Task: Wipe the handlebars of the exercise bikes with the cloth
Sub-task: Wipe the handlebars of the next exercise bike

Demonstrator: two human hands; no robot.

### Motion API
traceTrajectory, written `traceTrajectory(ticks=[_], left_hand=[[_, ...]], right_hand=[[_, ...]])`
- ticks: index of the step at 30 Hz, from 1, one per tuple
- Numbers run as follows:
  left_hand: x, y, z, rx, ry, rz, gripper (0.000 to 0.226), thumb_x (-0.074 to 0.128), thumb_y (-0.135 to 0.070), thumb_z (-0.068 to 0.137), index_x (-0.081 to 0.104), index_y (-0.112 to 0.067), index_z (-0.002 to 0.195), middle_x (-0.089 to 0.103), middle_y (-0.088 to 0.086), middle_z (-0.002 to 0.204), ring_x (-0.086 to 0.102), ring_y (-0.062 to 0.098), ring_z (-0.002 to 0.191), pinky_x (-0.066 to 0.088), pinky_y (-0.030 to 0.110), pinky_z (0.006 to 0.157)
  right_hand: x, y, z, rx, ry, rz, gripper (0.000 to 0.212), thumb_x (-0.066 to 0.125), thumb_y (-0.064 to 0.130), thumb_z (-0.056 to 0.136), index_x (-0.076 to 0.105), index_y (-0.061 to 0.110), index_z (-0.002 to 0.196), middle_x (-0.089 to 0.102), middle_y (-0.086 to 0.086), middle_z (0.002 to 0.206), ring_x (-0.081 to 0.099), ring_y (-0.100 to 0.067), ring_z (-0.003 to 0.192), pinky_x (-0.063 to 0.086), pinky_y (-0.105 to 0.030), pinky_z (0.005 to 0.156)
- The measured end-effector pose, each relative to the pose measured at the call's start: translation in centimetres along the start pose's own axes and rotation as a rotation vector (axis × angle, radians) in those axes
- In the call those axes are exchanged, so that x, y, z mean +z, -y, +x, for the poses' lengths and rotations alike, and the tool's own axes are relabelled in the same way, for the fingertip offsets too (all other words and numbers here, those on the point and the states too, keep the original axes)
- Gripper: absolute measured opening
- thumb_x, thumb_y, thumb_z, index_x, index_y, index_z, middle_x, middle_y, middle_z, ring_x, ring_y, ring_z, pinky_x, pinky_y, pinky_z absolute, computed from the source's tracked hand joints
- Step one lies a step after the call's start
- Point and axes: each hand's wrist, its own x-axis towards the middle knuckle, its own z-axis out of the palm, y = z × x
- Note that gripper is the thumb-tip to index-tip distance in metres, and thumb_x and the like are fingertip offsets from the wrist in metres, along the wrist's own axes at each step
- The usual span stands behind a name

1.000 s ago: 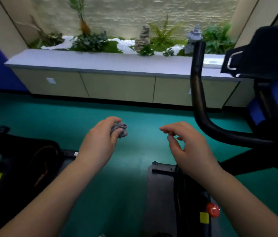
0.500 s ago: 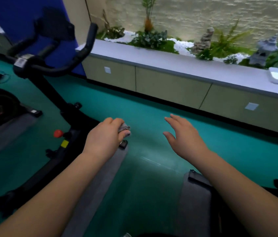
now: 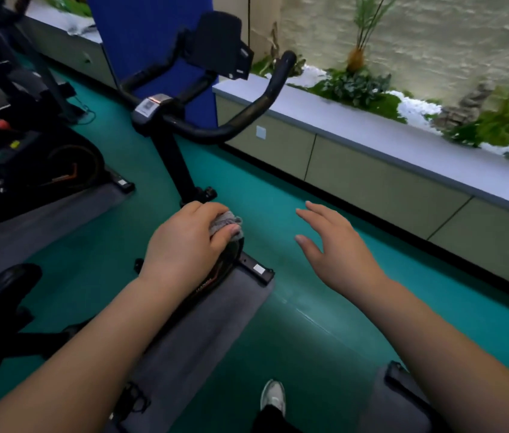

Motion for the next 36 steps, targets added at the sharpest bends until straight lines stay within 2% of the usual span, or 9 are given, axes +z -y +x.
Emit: traceTrajectory(ticks=[7,11,15,18,21,24,31,33,36], left_hand=[[-1.8,1.6,7.5,-0.001,-0.102,-0.062,0.032,0.055,-0.047,0.087,0.060,-0.031,0.114,0.060,-0.009,0.107,0.056,0.015,0.096,0.048,0.035,0.078],[-1.6,2.0,12.2,0.008,-0.123,-0.146,0.031,0.060,-0.042,0.086,0.061,-0.030,0.114,0.059,-0.011,0.105,0.054,0.009,0.096,0.043,0.024,0.081],[-1.4,2.6,15.9,-0.015,-0.127,-0.245,0.030,0.066,-0.033,0.084,0.063,-0.028,0.113,0.060,-0.010,0.103,0.052,0.001,0.091,0.036,0.008,0.076],[-1.3,3.5,18.5,-0.039,-0.105,-0.289,0.033,0.067,-0.033,0.084,0.063,-0.028,0.116,0.060,-0.010,0.106,0.054,0.002,0.093,0.036,0.005,0.078],[-1.1,4.5,21.4,-0.034,-0.083,-0.320,0.033,0.067,-0.032,0.084,0.063,-0.028,0.117,0.060,-0.011,0.109,0.055,0.002,0.097,0.037,0.009,0.084],[-0.7,5.6,25.0,0.017,-0.052,-0.342,0.032,0.067,-0.034,0.083,0.063,-0.030,0.115,0.061,-0.012,0.109,0.055,0.000,0.096,0.037,0.003,0.080],[0.3,6.5,33.4,0.085,0.080,-0.503,0.029,0.067,-0.031,0.083,0.065,-0.034,0.112,0.064,-0.016,0.107,0.058,-0.003,0.096,0.038,0.002,0.079],[0.7,5.4,35.3,0.111,0.139,-0.572,0.029,0.066,-0.031,0.084,0.064,-0.035,0.114,0.064,-0.020,0.104,0.057,-0.008,0.095,0.042,0.004,0.078],[1.7,3.2,37.4,0.178,0.142,-0.641,0.031,0.068,-0.028,0.084,0.064,-0.033,0.114,0.064,-0.022,0.100,0.056,-0.015,0.091,0.041,0.000,0.073]], right_hand=[[-0.5,0.5,8.9,-0.073,-0.065,0.087,0.046,0.053,0.030,0.094,0.046,0.023,0.139,0.042,0.006,0.145,0.034,-0.011,0.135,0.017,-0.018,0.109],[-0.9,0.4,13.3,-0.121,-0.094,0.160,0.042,0.055,0.022,0.094,0.050,0.020,0.135,0.050,0.005,0.136,0.041,-0.009,0.127,0.019,-0.010,0.103],[-0.8,0.2,16.8,-0.125,-0.089,0.219,0.044,0.056,0.023,0.093,0.047,0.024,0.136,0.050,0.011,0.128,0.042,0.000,0.117,0.030,-0.015,0.102],[-0.8,0.2,19.0,-0.078,-0.119,0.301,0.046,0.058,0.021,0.092,0.045,0.029,0.136,0.050,0.012,0.122,0.048,0.001,0.109,0.039,-0.021,0.099],[-0.5,0.3,21.4,-0.025,-0.139,0.352,0.048,0.059,0.020,0.092,0.044,0.033,0.136,0.052,0.012,0.121,0.050,0.001,0.107,0.040,-0.019,0.095],[0.0,0.6,23.9,0.007,-0.173,0.343,0.049,0.060,0.018,0.091,0.044,0.033,0.135,0.052,0.010,0.120,0.051,0.001,0.105,0.042,-0.020,0.095],[0.8,0.7,29.5,0.220,-0.386,0.447,0.054,0.061,0.014,0.090,0.042,0.031,0.138,0.049,0.008,0.121,0.054,-0.004,0.107,0.048,-0.030,0.098],[0.7,0.5,30.8,0.278,-0.437,0.479,0.055,0.060,0.014,0.091,0.039,0.030,0.140,0.048,0.007,0.123,0.054,-0.005,0.106,0.047,-0.027,0.096],[0.4,-0.1,32.0,0.330,-0.483,0.505,0.055,0.058,0.013,0.092,0.038,0.030,0.140,0.048,0.007,0.124,0.054,-0.006,0.106,0.047,-0.020,0.089]])
